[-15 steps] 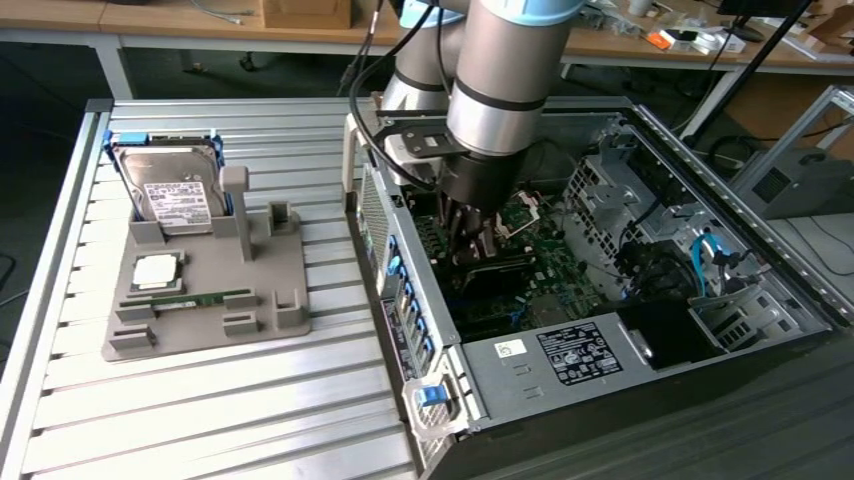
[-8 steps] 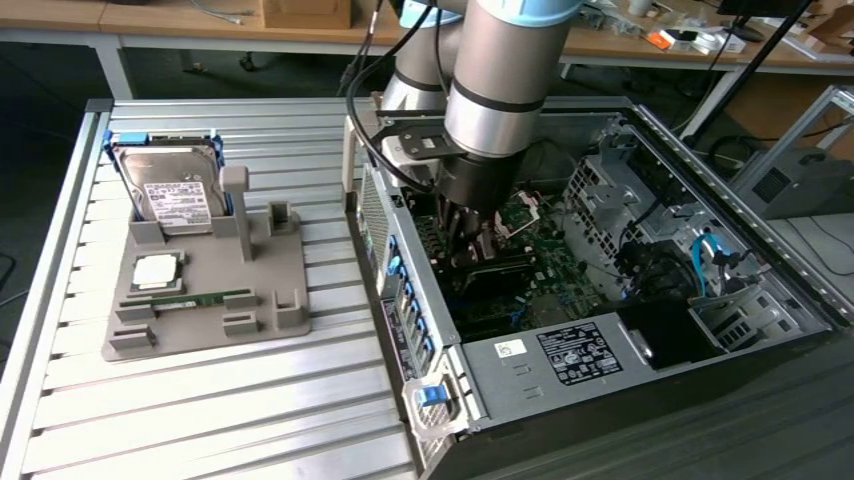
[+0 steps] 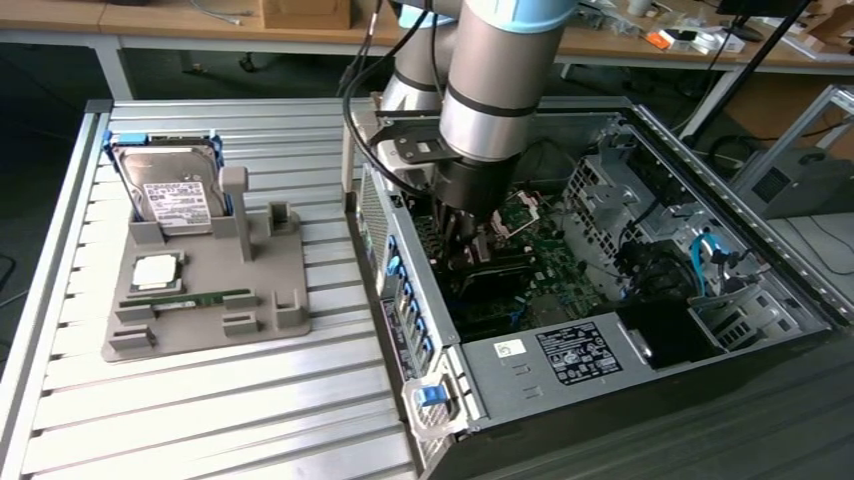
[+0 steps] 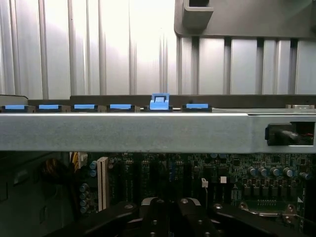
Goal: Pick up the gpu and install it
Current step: 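Press down on the gpu until it lock into place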
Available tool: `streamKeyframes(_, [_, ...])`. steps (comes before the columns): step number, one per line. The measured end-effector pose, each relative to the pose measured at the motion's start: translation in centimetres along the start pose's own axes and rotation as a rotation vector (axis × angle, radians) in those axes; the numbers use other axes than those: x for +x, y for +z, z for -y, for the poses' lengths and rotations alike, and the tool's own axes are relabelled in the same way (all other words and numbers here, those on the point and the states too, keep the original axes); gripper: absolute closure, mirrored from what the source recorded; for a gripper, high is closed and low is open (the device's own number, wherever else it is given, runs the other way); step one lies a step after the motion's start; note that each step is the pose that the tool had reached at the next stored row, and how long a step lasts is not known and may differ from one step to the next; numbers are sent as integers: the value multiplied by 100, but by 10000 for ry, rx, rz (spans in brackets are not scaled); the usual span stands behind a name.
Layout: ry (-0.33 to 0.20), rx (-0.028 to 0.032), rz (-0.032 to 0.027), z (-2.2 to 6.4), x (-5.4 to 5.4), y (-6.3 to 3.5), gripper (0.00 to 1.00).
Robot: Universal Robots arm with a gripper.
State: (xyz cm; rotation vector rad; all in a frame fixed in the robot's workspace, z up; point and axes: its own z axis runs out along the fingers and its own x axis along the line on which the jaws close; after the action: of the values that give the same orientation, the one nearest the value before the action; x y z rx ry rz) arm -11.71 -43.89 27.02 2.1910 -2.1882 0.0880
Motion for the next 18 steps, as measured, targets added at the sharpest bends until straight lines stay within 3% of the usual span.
streamKeyframes(2, [-6, -11, -8, -8, 1, 7, 89])
streamKeyframes(6, [-3, -11, 45, -11, 2, 11, 89])
streamKeyframes(13, [-3, -6, 57, 6, 2, -2, 89])
streamKeyframes(18, [-4, -8, 51, 51, 12, -127, 89])
